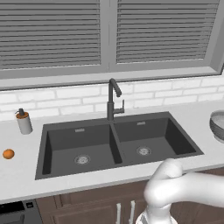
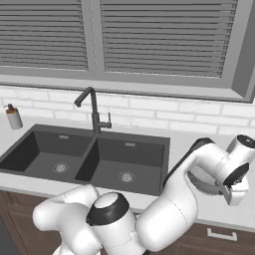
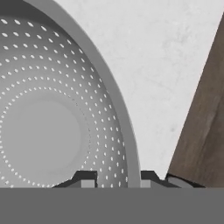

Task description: Put the colander in the sink, put the tangerine in the colander, and turn on the sink faucet and pour water over the colander.

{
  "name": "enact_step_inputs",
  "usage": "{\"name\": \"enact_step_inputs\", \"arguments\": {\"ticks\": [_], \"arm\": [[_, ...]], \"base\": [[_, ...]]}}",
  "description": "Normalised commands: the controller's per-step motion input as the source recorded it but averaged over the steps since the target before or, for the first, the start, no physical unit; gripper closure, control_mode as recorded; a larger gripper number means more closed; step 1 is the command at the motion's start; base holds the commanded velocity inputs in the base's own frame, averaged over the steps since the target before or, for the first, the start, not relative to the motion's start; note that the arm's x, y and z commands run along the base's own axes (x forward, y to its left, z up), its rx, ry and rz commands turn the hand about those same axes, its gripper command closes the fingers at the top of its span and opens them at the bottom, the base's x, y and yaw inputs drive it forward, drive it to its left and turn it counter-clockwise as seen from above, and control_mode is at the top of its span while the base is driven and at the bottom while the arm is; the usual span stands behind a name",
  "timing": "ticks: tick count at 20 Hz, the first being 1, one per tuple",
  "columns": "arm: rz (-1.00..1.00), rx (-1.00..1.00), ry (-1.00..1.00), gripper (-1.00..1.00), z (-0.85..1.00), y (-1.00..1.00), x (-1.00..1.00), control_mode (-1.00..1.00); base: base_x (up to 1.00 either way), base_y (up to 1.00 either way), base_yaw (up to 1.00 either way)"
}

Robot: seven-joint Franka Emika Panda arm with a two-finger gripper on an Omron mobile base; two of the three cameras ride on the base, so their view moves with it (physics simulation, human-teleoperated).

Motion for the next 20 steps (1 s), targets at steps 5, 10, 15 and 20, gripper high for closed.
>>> {"name": "enact_step_inputs", "arguments": {"ticks": [5, 10, 15, 20], "arm": [[0.22, -0.03, -0.09, 1.0, 0.27, 0.48, 0.0, -1.0], [0.21, -0.04, -0.14, 1.0, 0.01, 0.67, 0.0, -1.0], [0.18, -0.04, -0.05, 1.0, 0.1, 0.71, 0.0, -1.0], [0.2, -0.03, 0.0, 1.0, 0.17, 0.55, 0.0, -1.0]], "base": [[0.0, 0.0, 0.0], [0.0, 0.0, 0.0], [0.0, 0.0, 0.0], [0.0, 0.0, 0.0]]}}
